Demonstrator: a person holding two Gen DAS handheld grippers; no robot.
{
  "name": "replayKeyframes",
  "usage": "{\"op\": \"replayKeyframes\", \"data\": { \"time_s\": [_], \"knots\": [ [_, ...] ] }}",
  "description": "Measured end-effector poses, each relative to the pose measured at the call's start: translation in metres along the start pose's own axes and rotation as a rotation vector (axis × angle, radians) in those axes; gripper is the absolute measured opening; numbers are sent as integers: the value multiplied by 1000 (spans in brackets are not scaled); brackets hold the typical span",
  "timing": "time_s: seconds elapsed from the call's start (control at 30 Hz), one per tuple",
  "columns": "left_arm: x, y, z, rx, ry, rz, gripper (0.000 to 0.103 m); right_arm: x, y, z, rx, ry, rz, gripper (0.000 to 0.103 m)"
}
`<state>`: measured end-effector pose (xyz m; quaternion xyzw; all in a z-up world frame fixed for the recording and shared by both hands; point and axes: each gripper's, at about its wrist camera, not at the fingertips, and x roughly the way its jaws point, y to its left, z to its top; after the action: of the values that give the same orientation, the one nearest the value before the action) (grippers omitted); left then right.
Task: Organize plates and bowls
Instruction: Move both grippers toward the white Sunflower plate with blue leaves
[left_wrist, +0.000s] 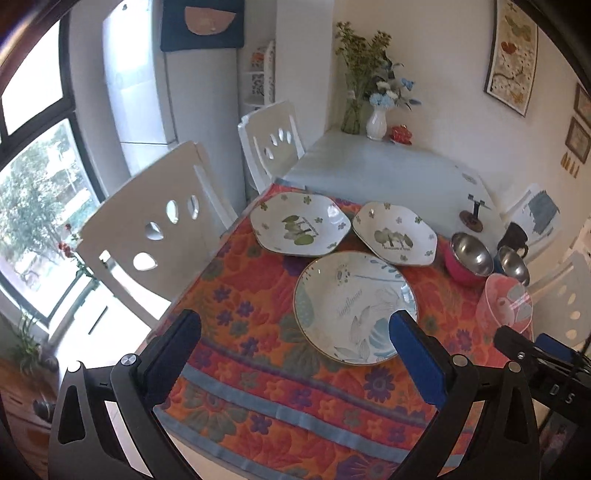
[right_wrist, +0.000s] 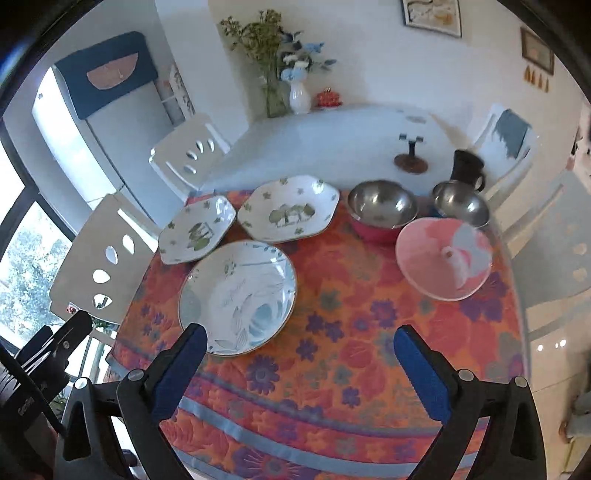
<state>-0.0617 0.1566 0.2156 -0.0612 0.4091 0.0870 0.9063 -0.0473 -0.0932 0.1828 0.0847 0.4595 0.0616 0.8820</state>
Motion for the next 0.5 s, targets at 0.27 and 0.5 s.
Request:
{"op": "replayKeyframes", "data": {
  "time_s": [0.27,0.5],
  "knots": [
    [48,20,25,53,54,-57,102,45,16,16,33,2,-25,101],
    [98,35,43,102,118,-104,102,83,35,33,60,15,-115,101]
  ]
}}
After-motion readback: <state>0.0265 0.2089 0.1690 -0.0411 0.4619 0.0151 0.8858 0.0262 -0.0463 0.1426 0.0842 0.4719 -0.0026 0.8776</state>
